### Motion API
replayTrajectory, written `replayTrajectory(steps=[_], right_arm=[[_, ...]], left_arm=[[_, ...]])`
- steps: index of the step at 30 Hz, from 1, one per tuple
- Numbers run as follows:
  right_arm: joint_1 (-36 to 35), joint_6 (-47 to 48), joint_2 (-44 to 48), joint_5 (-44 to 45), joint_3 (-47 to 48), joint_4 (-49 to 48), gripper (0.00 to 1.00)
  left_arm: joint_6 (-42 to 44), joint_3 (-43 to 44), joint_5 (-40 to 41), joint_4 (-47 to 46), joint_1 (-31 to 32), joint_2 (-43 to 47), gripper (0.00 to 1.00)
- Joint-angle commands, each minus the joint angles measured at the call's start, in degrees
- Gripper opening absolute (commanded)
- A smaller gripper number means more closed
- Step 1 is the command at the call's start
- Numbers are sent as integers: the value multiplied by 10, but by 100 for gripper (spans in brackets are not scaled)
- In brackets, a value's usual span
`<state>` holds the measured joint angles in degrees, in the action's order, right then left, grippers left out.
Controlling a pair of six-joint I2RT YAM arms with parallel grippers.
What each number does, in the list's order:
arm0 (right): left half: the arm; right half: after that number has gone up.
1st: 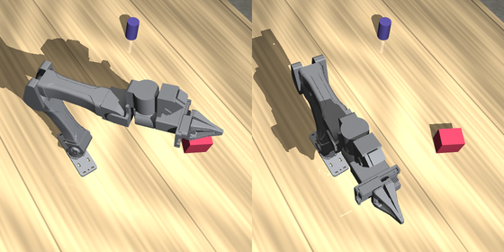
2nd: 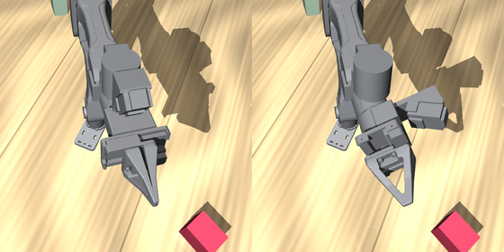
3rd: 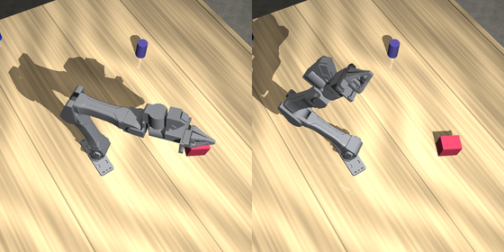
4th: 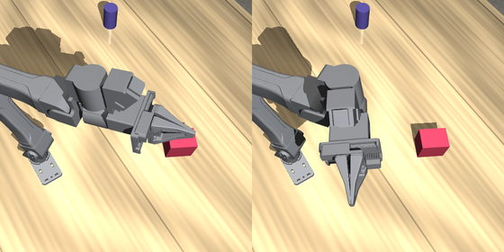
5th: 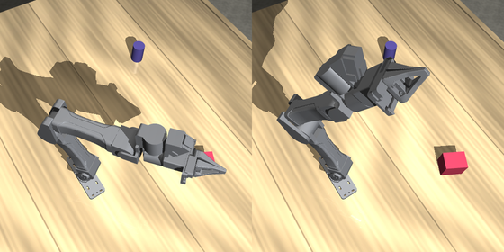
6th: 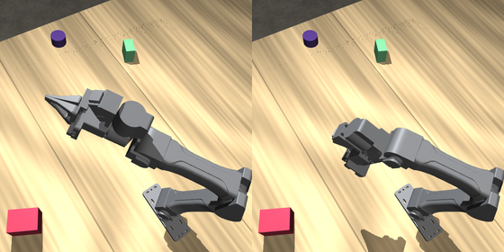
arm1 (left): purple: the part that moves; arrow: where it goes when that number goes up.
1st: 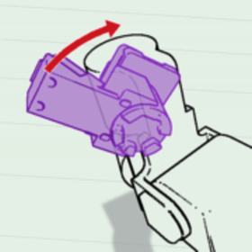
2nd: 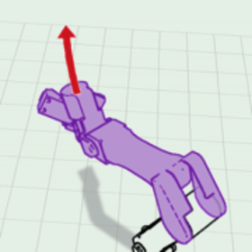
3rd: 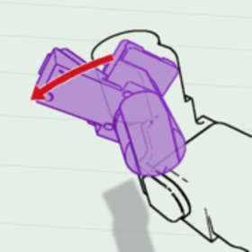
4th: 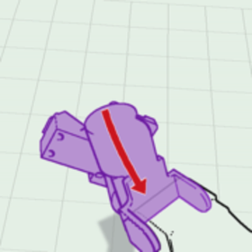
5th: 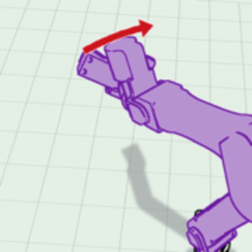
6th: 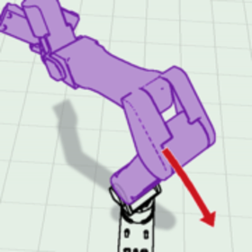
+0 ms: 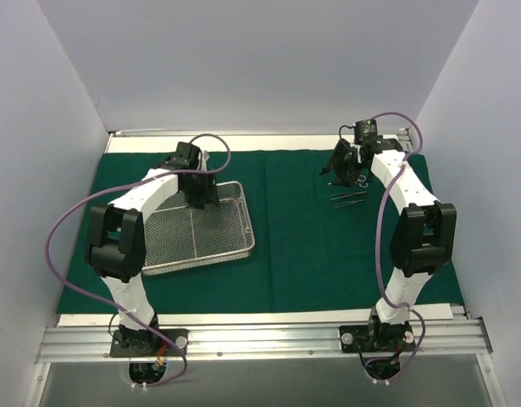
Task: Open and lay out the surgical kit
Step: Pick up the medical item from the container.
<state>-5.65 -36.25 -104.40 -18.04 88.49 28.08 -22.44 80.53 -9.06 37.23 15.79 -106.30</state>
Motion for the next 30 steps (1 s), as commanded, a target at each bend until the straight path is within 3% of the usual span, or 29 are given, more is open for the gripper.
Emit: replayTrajectory(steps=[1,5,10,14,21,30], right_arm=[[-1,28,25,-19,5,-16,47],[-1,43,33,-28,-3,-16,47],[-2,50,47,-38,-19,-14,47],[-2,56,52,-36,-23,-7,47],[-6,57,55,-40,-34,-1,47],[-15,58,61,-37,-44,8,47]], left_arm=[[53,29,8,-68,36,10,63],[195,45,27,-67,68,-21,67],[288,57,49,-40,75,-42,72],[392,18,42,-82,82,-25,73],[466,8,24,-110,78,-35,71],[485,39,17,-128,78,-69,65]])
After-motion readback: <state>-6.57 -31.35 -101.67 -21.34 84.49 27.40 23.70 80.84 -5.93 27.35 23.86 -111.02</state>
